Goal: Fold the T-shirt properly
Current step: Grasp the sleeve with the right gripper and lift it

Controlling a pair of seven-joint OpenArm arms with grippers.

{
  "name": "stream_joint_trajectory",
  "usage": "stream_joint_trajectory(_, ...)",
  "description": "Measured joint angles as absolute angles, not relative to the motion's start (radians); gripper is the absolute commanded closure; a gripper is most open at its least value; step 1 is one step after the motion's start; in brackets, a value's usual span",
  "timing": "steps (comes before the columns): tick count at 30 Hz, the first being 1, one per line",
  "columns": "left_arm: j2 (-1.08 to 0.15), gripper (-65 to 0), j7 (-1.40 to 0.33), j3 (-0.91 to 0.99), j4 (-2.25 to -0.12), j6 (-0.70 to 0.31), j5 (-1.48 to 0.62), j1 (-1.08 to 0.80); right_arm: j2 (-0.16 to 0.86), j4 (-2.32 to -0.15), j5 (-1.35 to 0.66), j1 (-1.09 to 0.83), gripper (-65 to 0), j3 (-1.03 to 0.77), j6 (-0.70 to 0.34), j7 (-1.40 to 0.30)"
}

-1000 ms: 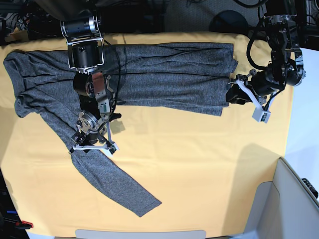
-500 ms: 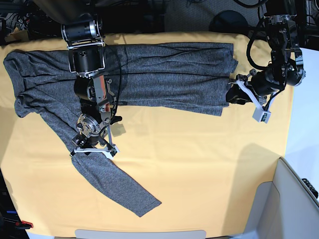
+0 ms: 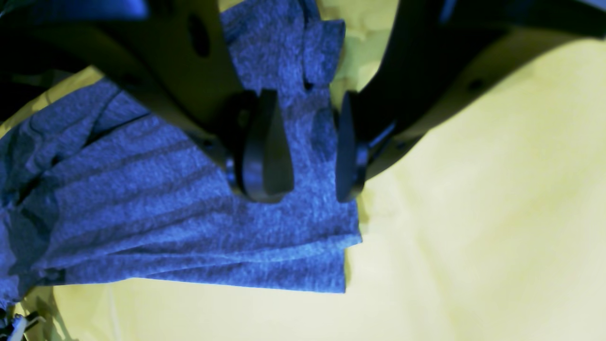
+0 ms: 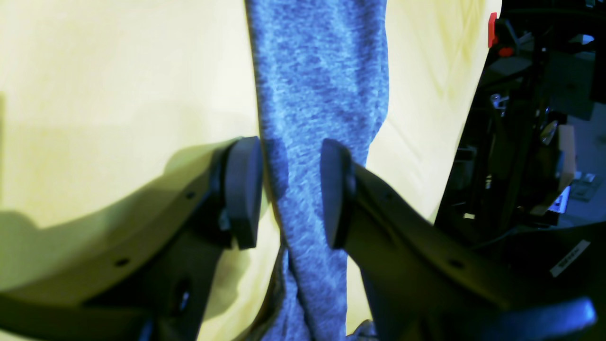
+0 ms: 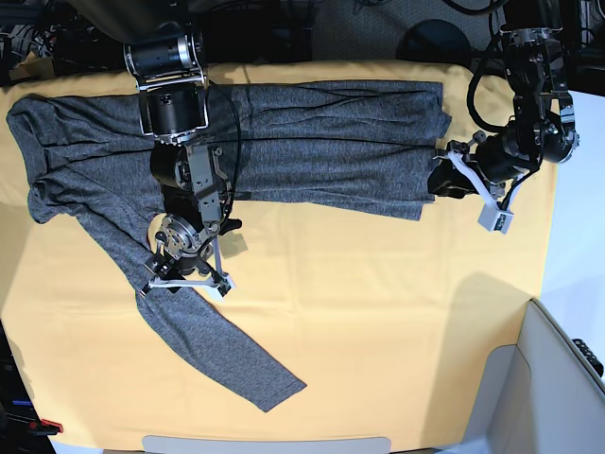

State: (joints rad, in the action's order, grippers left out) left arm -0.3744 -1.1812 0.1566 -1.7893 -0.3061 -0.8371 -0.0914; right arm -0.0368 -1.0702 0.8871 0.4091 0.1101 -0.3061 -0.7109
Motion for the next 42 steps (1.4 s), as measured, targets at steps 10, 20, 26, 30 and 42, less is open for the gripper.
stream_joint_trajectory(10,-0.374,-18.5,-1.179,0.157,-1.789,-0.306,-0.837,-0.092,-0.033,-1.06,0.868,0.422,-21.9,0.058,-0.312,-0.703)
stream_joint_trajectory(20,-0.374,-18.6,-1.183,0.157,-1.789,-0.306,-0.836,-0.092,-0.02,-0.926,0.885,0.499,-21.7,0.035,-0.29,-0.67)
stream_joint_trajectory(26,-0.374,-18.5,-1.183,0.157,-1.789,-0.306,-0.837,-0.092,-0.02,-0.926,0.884,0.499,-17.3,0.035,-0.29,-0.67)
stream_joint_trajectory(30,-0.374,-18.5,-1.182,0.157,-1.789,-0.306,-0.837,-0.092,-0.021,-0.919,0.868,0.496,0.0,0.035,-0.299,-0.668)
stream_joint_trajectory(42,-0.374,-18.5,-1.185,0.157,-1.79,-0.305,-0.837,-0.092,-0.017,-1.14,0.859,0.403,-0.2,0.031,-0.34,-0.736)
